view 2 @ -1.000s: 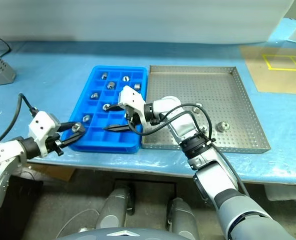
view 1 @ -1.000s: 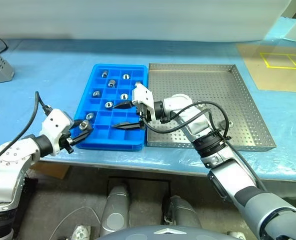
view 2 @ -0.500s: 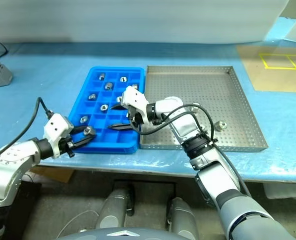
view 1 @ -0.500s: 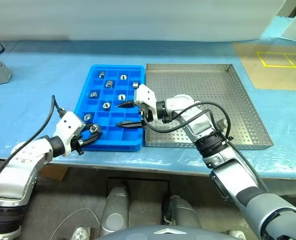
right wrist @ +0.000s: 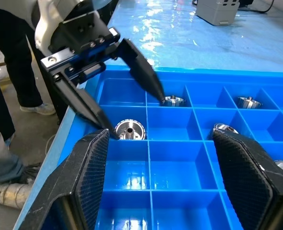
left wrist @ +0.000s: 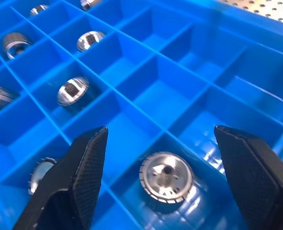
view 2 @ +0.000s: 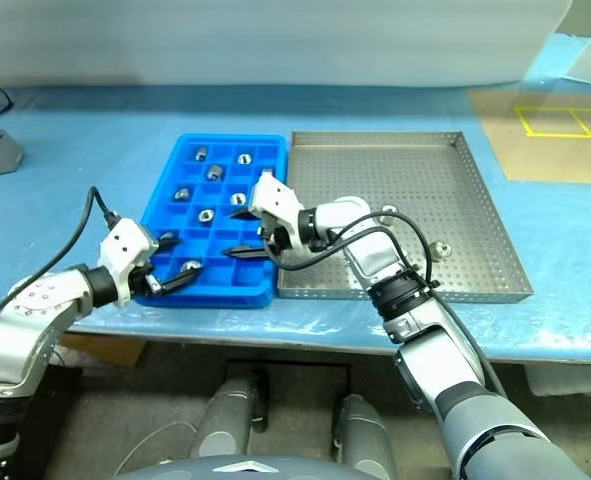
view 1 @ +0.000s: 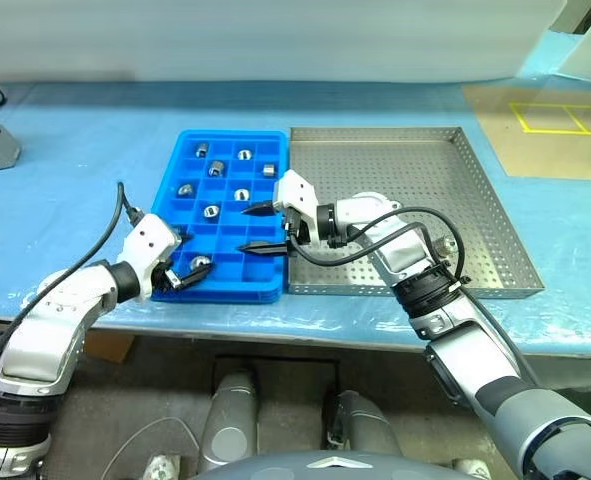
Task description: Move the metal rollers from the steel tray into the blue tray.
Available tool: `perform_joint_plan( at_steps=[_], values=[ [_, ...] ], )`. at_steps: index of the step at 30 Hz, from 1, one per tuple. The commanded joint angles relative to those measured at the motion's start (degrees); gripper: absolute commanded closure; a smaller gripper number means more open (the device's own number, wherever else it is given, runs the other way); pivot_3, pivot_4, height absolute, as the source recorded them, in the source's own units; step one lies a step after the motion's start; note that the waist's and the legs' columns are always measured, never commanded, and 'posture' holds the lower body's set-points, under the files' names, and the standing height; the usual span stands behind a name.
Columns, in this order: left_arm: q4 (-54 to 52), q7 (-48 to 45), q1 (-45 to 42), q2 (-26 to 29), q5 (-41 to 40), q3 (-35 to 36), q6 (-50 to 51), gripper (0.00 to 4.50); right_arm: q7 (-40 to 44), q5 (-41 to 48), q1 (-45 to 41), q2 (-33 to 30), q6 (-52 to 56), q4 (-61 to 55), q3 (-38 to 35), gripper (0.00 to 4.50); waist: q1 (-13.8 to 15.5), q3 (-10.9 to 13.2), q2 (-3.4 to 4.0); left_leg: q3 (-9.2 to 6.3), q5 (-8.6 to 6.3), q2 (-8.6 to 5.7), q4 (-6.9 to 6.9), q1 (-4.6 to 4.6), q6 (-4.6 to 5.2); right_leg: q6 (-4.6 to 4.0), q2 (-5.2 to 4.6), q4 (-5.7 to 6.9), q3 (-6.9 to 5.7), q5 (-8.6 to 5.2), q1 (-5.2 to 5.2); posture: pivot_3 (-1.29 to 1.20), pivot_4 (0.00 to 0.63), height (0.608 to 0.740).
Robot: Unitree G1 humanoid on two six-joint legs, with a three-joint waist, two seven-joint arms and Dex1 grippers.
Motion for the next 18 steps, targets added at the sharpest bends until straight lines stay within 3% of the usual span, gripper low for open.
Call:
perform_joint_plan(
  at_steps=[1,8,18],
  values=[
    [-3.74,-0.48,-3.21,-0.49,-4.72,2.72,1.04,0.74,-0.35,0.58,0.20,-1.28,0.19,-3.75,-2.42,0.97,0.06,0.00,0.00,0.00,0.01,-0.01,0.00,0.00,-0.01,0.00,-0.01,0.01,0.00,0.00,0.01,0.19,0.150,0.740],
    [-3.31,-1.43,-10.80,-4.01,-10.77,-0.15,3.40,0.74,-4.35,1.90,3.91,-8.22,5.35,-6.31,-9.84,0.97,-0.09,-0.01,-0.02,0.00,0.07,-0.03,0.20,0.00,-0.10,0.00,-0.02,0.07,0.01,0.01,0.09,0.09,0.150,0.740],
    [6.35,-5.16,-20.86,-11.79,-7.37,-11.63,-1.08,0.74,-8.60,2.31,15.14,-17.67,13.17,-19.00,-15.37,0.97,-2.55,-0.03,-0.01,0.06,0.07,-0.02,0.28,0.02,-0.08,0.02,0.02,0.07,0.10,0.02,0.10,-0.07,0.150,0.740]
  ],
)
